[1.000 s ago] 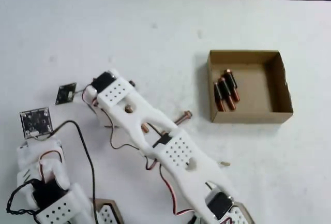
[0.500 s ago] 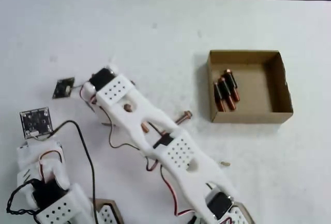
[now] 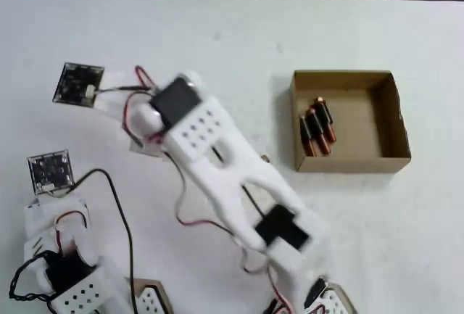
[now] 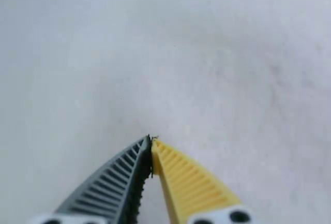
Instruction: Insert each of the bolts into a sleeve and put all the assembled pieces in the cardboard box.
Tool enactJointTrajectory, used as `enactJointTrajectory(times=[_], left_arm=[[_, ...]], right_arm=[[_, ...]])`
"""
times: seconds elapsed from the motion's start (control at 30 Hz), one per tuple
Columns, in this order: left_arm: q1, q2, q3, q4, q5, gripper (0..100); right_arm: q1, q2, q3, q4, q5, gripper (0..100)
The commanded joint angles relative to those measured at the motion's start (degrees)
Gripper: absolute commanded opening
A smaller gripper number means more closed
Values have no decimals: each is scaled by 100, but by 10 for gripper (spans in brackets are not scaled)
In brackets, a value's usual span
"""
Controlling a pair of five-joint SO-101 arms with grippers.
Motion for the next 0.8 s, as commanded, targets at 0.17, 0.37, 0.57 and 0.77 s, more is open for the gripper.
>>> enactJointTrajectory(times=[0.17, 0.37, 0.57, 0.77], left_arm=[[-13, -66, -26, -176, -35, 22], [-4, -66, -18, -176, -35, 22], [-4, -66, -18, -176, -35, 23], [-4, -66, -18, -167, -35, 23]], right_arm=[[233, -3433, 1732, 233, -62, 21], [1077, -4910, 2497, 224, -35, 21], [1851, -5938, 3288, 119, -70, 20], [2114, -7231, 4229, -57, -70, 20]])
